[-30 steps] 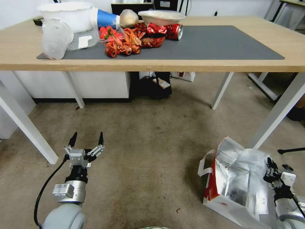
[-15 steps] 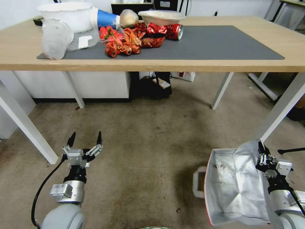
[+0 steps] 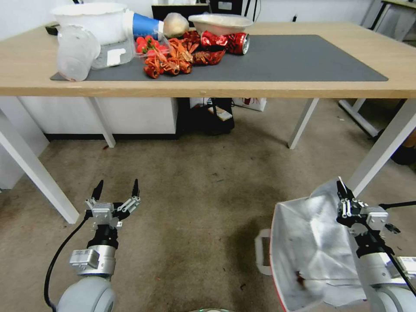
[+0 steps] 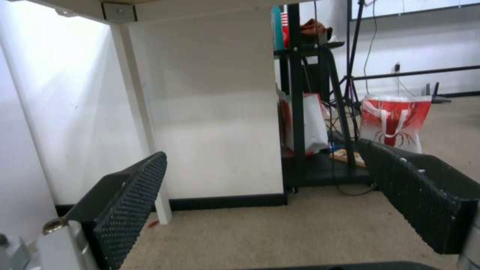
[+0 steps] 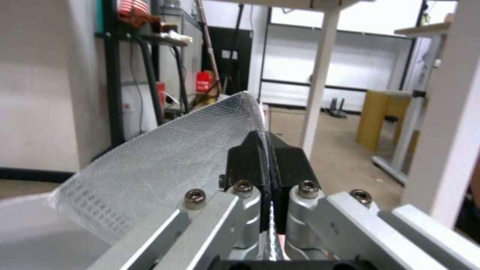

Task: Pick up the food delivery bag from the floor and place it on the table.

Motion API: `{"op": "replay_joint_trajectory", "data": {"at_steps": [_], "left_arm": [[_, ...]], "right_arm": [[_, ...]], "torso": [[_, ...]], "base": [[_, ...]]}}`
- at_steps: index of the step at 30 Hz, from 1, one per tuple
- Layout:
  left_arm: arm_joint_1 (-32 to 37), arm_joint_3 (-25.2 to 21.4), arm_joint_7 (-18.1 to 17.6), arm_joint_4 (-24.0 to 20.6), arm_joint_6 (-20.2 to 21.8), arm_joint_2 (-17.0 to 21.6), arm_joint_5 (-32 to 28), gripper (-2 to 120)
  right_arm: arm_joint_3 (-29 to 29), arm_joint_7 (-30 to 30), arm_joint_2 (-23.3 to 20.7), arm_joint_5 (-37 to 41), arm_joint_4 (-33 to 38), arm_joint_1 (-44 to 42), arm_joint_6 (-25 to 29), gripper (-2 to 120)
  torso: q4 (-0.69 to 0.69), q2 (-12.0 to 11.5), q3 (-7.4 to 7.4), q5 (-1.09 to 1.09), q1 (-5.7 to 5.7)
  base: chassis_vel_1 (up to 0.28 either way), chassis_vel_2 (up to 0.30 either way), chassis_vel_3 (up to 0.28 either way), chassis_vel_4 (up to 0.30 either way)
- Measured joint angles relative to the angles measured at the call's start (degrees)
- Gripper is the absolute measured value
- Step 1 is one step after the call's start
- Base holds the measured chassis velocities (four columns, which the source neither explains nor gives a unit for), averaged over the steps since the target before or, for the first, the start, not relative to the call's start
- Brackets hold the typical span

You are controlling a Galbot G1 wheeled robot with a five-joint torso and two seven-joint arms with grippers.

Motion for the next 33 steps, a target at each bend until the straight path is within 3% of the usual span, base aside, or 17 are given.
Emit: {"op": "replay_joint_trajectory", "data": {"at_steps": [27,33], "left_arm": [[-0.99,-0.41,0.18,0.77,-0.19,0.31,-0.84,96],[-1.01,-0.60,0.19,0.80,-0.36,0.41,-0.99,96]], "right_arm": [[-3.80,-6.09,-0.15,2.65,17.52,-3.72,-2.33,0],[-3.92,-10.05,-1.76,9.04,18.85,-3.58,-3.98,0]], "torso": [[0.00,0.00,0.00,0.00,0.00],[-0.01,0.00,0.00,0.00,0.00]], "base": [[0.000,0.000,0.000,0.000],[0.000,0.000,0.000,0.000]]}}
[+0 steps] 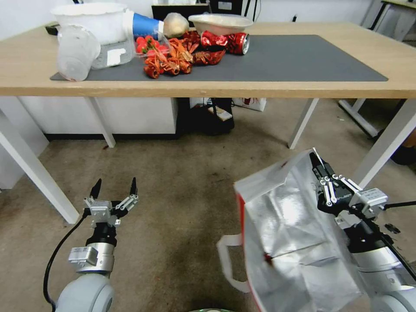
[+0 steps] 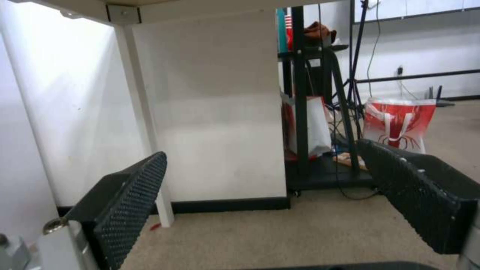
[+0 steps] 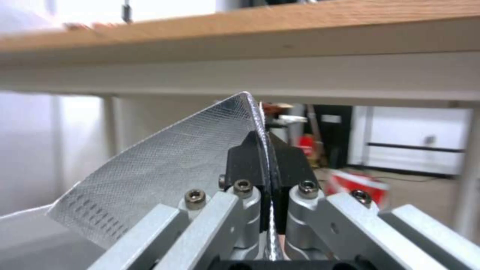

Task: Pick up the food delivery bag from the floor and place it on the table.

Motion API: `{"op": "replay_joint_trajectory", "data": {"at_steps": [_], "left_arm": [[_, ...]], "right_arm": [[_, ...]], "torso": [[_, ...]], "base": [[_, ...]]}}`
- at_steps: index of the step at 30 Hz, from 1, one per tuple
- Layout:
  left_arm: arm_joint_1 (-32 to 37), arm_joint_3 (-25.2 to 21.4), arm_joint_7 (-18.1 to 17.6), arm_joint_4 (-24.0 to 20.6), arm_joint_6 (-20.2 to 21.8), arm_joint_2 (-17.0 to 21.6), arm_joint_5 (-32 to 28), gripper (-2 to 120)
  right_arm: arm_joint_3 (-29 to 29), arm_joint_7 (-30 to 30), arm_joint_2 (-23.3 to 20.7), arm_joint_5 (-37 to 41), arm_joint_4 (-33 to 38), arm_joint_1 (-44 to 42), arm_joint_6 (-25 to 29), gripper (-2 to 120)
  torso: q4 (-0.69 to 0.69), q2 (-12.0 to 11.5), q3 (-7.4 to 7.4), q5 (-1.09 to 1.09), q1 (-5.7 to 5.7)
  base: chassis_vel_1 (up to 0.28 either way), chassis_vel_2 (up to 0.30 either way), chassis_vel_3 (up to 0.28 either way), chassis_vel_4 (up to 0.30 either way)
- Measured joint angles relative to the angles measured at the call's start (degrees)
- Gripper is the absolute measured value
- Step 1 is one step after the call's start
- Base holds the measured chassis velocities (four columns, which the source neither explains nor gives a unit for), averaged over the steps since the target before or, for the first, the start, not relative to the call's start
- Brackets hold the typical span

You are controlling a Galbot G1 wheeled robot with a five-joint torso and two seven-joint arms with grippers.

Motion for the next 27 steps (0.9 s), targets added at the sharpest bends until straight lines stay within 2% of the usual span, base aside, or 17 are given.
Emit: {"op": "replay_joint_trajectory", "data": {"at_steps": [3,5,7,10,15,19,22,27], "left_arm": [[0.02,-0.04,0.01,0.00,-0.03,0.03,-0.02,96],[0.13,-0.26,-0.11,-0.11,-0.05,0.19,-0.19,96],[0.14,-0.29,-0.14,-0.12,-0.05,0.22,-0.21,96],[0.37,-0.52,-0.30,-0.73,0.05,0.50,-0.59,97],[0.53,-0.52,0.15,-1.33,0.35,0.47,-0.71,97],[0.60,-0.59,1.03,-1.45,0.33,0.40,-0.90,97],[0.71,-1.49,3.62,-1.78,-0.45,0.31,-2.36,97],[0.64,-1.84,4.75,-1.78,-0.95,0.30,-2.48,97]], "right_arm": [[-0.09,-1.87,-1.30,3.74,0.01,0.31,-0.20,0],[0.10,-4.37,-3.65,8.58,0.10,0.53,-0.44,0],[0.14,-4.52,-4.02,9.15,0.20,0.54,-0.57,0],[0.73,-5.23,-7.01,15.39,1.36,0.92,-2.74,0],[0.68,-4.27,-9.23,20.51,2.00,1.55,-4.44,0],[0.58,-3.33,-10.39,23.77,2.04,1.68,-5.49,0],[0.79,-3.04,-12.81,27.86,2.04,1.67,-6.54,0],[0.94,-4.48,-14.51,29.80,2.03,1.65,-6.71,0]], "torso": [[0.00,0.00,0.00,0.00,0.00],[0.01,0.00,0.00,0.01,0.00],[0.00,0.00,0.00,0.01,0.00],[0.00,0.00,0.00,0.01,-0.01],[0.01,0.00,0.00,0.00,0.00],[0.01,0.00,0.00,0.00,0.00],[0.00,0.00,0.00,0.01,0.00],[0.00,0.00,0.00,0.00,0.00]], "base": [[0.000,0.000,0.000,0.000],[0.000,0.000,0.000,0.000],[0.000,0.000,0.000,0.000],[0.000,0.000,0.000,0.000],[0.000,0.000,0.000,0.000],[0.000,0.000,0.000,0.000],[0.000,0.000,0.000,0.000],[0.000,0.000,0.000,0.000]]}}
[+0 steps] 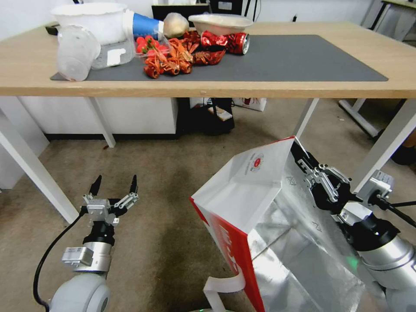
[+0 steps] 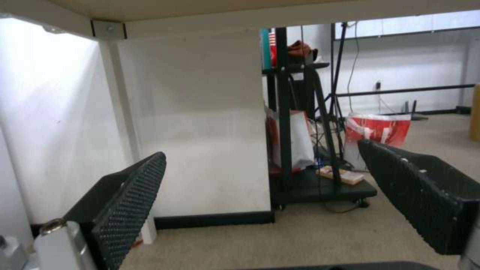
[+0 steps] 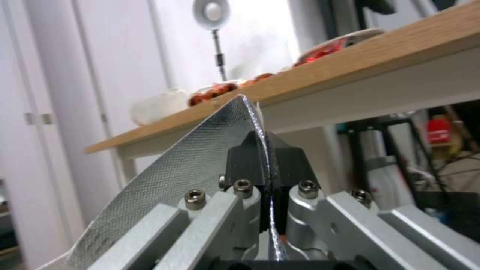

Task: Pick up the food delivery bag from the floor and place it on the table.

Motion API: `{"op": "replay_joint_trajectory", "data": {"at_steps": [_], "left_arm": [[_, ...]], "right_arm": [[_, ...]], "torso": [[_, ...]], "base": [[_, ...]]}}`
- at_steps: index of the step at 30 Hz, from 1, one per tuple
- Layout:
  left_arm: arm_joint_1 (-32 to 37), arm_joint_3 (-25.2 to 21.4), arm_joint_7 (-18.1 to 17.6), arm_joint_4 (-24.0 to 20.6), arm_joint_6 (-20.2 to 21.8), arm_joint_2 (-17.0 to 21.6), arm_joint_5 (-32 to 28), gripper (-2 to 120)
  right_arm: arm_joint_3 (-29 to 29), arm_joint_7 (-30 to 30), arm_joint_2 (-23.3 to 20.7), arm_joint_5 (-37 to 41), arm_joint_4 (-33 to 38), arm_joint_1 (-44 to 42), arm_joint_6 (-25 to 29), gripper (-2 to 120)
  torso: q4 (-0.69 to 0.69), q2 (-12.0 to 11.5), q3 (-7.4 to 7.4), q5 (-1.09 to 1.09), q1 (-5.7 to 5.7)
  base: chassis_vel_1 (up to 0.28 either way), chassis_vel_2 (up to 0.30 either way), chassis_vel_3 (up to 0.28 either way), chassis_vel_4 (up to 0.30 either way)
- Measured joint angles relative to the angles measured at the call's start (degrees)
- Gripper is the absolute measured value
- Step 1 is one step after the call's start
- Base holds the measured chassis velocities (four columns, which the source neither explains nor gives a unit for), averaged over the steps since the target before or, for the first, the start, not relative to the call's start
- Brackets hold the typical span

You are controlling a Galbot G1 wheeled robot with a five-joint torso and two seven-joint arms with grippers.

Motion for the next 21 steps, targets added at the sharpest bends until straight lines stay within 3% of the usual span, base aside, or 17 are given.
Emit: {"op": "replay_joint_trajectory", "data": {"at_steps": [8,14,21], "left_arm": [[0.02,-0.22,-0.63,-0.08,-0.85,0.05,1.35,97],[0.37,-0.22,-0.74,-0.51,-0.90,0.13,1.48,97],[0.60,-0.16,0.27,-0.76,-1.12,0.20,0.51,101]], "right_arm": [[0.78,-4.24,-1.77,2.96,-0.06,0.16,-0.16,0],[2.69,-10.87,-2.22,7.31,-0.09,0.38,-1.01,0],[3.25,-12.82,-2.09,8.12,-0.13,0.49,-1.29,0]], "torso": [[0.00,0.00,0.00,0.00,0.00],[0.00,0.00,0.00,0.00,0.00],[0.00,0.11,0.12,0.00,0.00]], "base": [[0.000,0.000,0.000,0.000],[0.000,0.000,0.000,0.000],[0.000,0.000,0.000,0.000]]}}
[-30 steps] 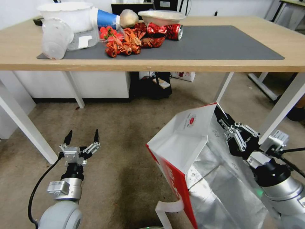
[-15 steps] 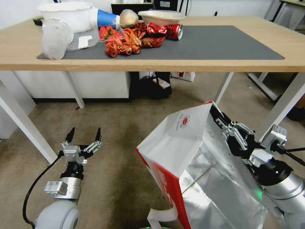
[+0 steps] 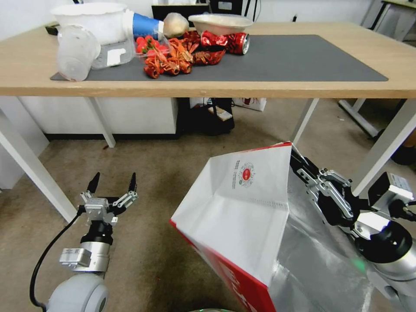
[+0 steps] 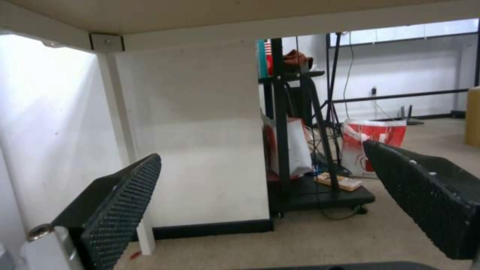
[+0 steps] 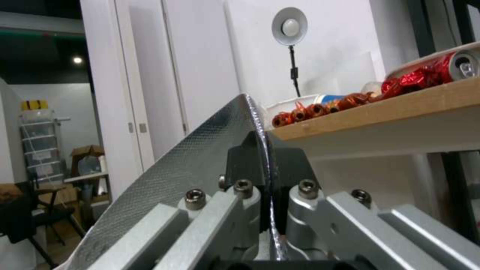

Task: Pick up the food delivery bag from the floor and place it on the table.

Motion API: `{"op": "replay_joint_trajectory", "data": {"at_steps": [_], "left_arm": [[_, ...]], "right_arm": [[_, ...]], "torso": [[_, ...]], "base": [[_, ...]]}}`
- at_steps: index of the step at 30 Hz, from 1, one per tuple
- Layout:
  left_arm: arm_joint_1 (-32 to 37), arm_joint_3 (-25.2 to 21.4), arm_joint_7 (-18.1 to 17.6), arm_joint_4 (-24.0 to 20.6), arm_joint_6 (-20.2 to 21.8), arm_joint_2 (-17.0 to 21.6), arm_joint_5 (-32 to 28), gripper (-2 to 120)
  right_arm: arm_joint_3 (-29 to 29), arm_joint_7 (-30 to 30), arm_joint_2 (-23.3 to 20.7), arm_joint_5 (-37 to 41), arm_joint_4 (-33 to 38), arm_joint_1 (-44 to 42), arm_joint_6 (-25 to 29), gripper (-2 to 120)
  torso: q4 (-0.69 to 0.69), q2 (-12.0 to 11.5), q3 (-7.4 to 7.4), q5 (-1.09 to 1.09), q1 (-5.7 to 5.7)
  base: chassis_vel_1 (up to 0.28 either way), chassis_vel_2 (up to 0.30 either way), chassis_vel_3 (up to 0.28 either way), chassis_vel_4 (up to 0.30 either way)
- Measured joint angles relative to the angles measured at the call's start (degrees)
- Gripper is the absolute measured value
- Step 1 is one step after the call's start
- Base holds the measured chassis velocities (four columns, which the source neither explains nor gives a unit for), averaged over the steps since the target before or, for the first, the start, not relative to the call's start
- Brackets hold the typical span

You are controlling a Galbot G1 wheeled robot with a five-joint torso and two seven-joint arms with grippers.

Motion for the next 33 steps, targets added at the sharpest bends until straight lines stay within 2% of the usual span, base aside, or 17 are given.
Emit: {"op": "replay_joint_trajectory", "data": {"at_steps": [7,13,33], "left_arm": [[0.24,-0.01,0.08,-0.03,-0.31,0.09,-0.67,100],[0.35,0.03,-0.10,-0.10,-0.24,0.16,-0.67,100],[0.77,0.07,0.07,-0.83,0.18,0.16,-0.26,100]], "right_arm": [[0.11,-0.65,0.35,-0.02,-0.02,0.18,0.12,0],[-0.08,-0.99,0.51,-0.12,-0.03,0.40,0.23,0],[0.77,-3.52,0.38,1.60,-0.04,0.46,-0.13,0]], "torso": [[0.00,0.98,0.92,0.00,0.02],[0.00,2.96,2.80,0.00,0.13],[0.00,7.73,6.86,0.00,0.85]], "base": [[0.000,0.000,0.000,0.000],[0.000,0.000,0.000,0.000],[0.000,0.000,0.000,0.000]]}}
